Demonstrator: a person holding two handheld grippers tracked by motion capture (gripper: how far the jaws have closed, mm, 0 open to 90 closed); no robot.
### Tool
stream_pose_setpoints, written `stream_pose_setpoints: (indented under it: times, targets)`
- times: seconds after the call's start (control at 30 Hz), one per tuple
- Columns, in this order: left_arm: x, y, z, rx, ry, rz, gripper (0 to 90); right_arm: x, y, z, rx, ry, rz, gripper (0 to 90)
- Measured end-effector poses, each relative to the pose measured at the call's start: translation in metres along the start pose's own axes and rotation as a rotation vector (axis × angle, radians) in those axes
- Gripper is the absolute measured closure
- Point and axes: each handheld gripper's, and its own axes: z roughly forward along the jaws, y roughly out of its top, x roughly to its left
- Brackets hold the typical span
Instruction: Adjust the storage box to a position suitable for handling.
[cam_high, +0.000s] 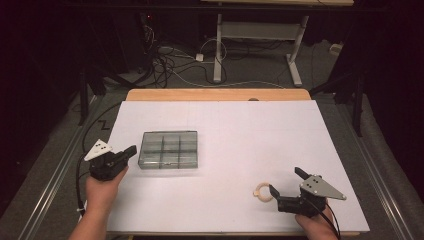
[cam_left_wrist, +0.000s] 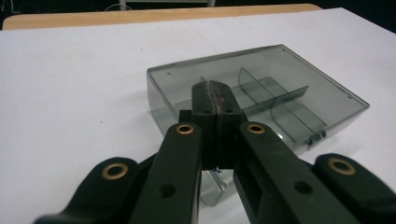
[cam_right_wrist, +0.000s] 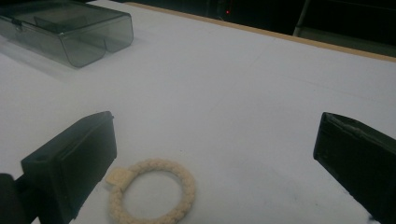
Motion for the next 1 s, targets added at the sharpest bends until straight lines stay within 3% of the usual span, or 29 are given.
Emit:
stream_pose_setpoints:
  times: [0.63,1.0]
  targets:
    - [0.028,0.02,0.037,0.046,0.059,-0.012,88.3,0.0,-0.001,0.0,0.003,0.002,0.006,0.2]
    - [0.044,0.033,0.065,0.063,0.067,-0.033,88.3,0.001,-0.001,-0.001,0.004,0.003,0.015,0.2]
